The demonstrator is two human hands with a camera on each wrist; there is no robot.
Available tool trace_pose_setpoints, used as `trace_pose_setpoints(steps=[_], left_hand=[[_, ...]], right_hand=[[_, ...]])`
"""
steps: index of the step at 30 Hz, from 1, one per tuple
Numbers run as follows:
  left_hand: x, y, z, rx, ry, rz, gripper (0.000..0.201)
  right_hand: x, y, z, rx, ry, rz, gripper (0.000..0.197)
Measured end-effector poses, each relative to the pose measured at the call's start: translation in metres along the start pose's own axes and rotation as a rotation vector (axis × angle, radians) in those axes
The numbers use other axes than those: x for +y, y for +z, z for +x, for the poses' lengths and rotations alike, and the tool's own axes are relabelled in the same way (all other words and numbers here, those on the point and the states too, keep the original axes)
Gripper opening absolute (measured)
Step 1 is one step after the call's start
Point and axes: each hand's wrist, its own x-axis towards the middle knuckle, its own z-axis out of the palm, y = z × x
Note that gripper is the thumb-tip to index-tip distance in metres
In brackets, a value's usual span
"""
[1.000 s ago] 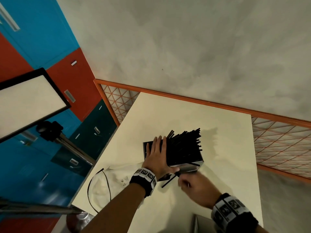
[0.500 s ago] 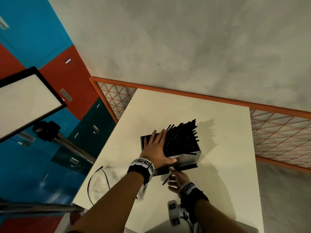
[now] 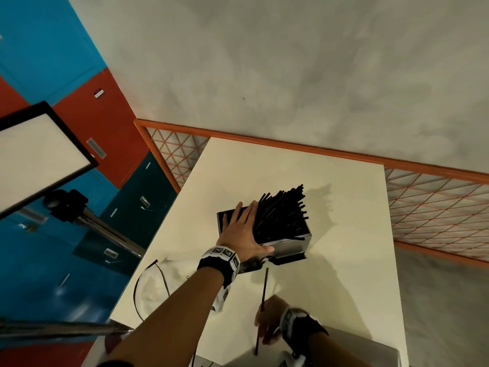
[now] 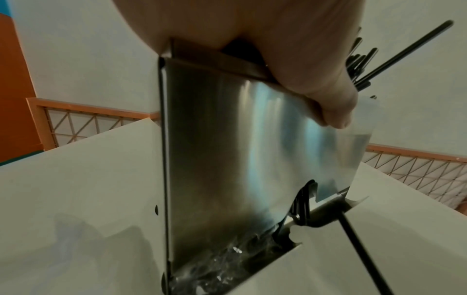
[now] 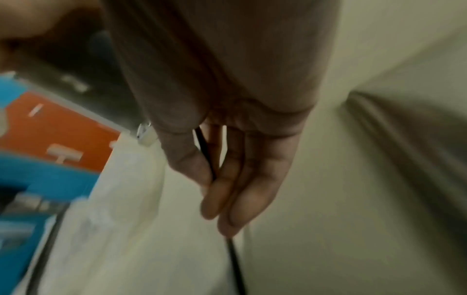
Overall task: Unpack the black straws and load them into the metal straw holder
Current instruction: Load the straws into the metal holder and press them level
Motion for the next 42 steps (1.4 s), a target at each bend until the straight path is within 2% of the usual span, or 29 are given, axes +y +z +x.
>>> trace_pose_setpoints(steps=[3,6,9,13,18,21,24,29,35,38,42], left_hand=[[0.002,0.006,-0.005,0.002,0.019,-0.005,0.131],[0.002,0.009,-0.009,0.005,0.037,0.008,0.129],[0.003,0.008,-0.01,-0.002,0.048,-0.007,0.127],[0.003,0.011,-0.01,0.013,0.061,-0.03,0.126],[0.0,0.019,-0.014,0.058,0.032,-0.139,0.128],[0.0,0.019,-0.018,0.042,0.039,-0.221,0.127],[-0.001,0.016,-0.017,0.042,-0.01,-0.323,0.127],[-0.001,0.018,-0.018,0.046,-0.056,-0.383,0.126],[0.001,0.017,-0.019,0.069,-0.052,-0.408,0.105],[0.002,0.014,-0.022,0.057,-0.018,-0.41,0.1],[-0.002,0.01,-0.02,0.045,0.014,-0.423,0.099]], right_hand=[[0.007,0.0,-0.012,-0.064,-0.07,-0.188,0.007],[0.003,-0.009,-0.035,-0.043,-0.168,-0.222,0.012],[-0.004,-0.028,-0.071,0.105,-0.37,-0.143,0.017],[-0.023,-0.05,-0.125,0.29,-0.681,0.026,0.035],[-0.064,-0.072,-0.16,0.492,-0.901,0.162,0.027],[-0.092,-0.08,-0.158,0.546,-0.901,0.192,0.024],[-0.11,-0.082,-0.146,0.582,-0.854,0.115,0.02],[-0.125,-0.078,-0.134,0.55,-0.772,-0.009,0.013],[-0.134,-0.088,-0.144,0.629,-0.853,-0.092,0.021],[-0.129,-0.105,-0.144,0.737,-0.881,-0.091,0.025],[-0.12,-0.137,-0.138,0.964,-0.908,-0.078,0.024]])
